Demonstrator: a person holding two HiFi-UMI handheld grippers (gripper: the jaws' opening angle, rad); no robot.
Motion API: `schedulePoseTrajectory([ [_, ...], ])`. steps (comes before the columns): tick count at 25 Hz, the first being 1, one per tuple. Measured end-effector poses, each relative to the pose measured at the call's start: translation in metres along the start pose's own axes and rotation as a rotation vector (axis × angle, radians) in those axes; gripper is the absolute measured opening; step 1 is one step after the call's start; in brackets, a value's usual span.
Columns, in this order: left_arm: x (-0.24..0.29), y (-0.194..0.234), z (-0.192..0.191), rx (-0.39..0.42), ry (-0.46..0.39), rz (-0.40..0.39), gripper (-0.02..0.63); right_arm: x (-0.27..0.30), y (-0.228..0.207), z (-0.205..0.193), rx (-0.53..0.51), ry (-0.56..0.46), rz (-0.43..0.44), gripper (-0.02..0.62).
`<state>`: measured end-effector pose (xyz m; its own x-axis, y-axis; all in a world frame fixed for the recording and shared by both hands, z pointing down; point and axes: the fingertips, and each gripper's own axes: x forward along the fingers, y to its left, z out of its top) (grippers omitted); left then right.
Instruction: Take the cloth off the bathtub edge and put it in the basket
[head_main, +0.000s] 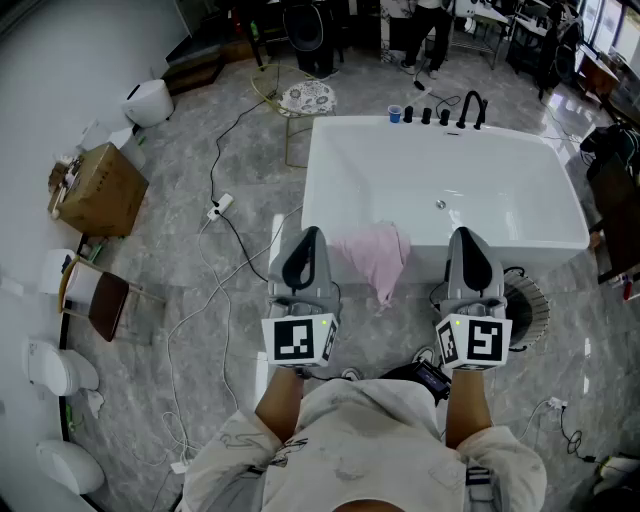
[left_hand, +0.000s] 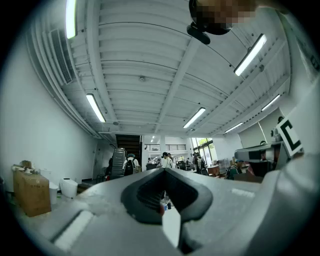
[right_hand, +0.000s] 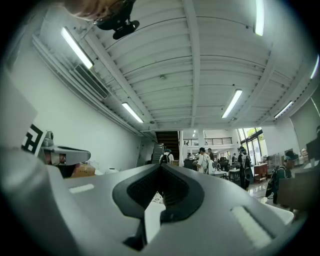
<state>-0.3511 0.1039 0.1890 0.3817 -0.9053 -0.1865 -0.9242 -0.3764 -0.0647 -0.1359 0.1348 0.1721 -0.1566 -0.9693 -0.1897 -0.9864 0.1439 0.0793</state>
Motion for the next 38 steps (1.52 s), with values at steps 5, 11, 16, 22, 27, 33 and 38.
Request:
schedulePoseTrajectory([
  [5, 0.0, 0.001, -0.007, -0.004, 0.011, -0.001, 0.002, 0.001, -0.001, -0.005, -0.007, 0.009, -0.003, 0.002],
  [11, 0.008, -0.004, -0.012, -0.01, 0.02, -0.009, 0.002, 0.005, -0.011, -0.01, 0.01, 0.019, -0.012, 0.002],
  [16, 0.019, -0.016, -0.019, -0.012, 0.037, -0.027, 0.002, 0.007, -0.025, -0.021, 0.05, 0.029, -0.024, 0.002],
  [22, 0.049, -0.044, -0.026, -0.018, 0.048, -0.047, 0.002, 0.014, -0.061, -0.038, 0.064, 0.06, -0.035, 0.002],
  [27, 0.087, -0.083, -0.025, -0.021, 0.043, -0.05, 0.002, 0.024, -0.113, -0.045, 0.073, 0.071, -0.034, 0.002],
  [33, 0.135, -0.133, -0.028, -0.025, 0.031, -0.037, 0.002, 0.043, -0.176, -0.057, 0.069, 0.075, -0.006, 0.002],
  [38, 0.169, -0.173, -0.027, -0.018, 0.025, -0.01, 0.002, 0.059, -0.228, -0.063, 0.066, 0.076, 0.038, 0.002],
])
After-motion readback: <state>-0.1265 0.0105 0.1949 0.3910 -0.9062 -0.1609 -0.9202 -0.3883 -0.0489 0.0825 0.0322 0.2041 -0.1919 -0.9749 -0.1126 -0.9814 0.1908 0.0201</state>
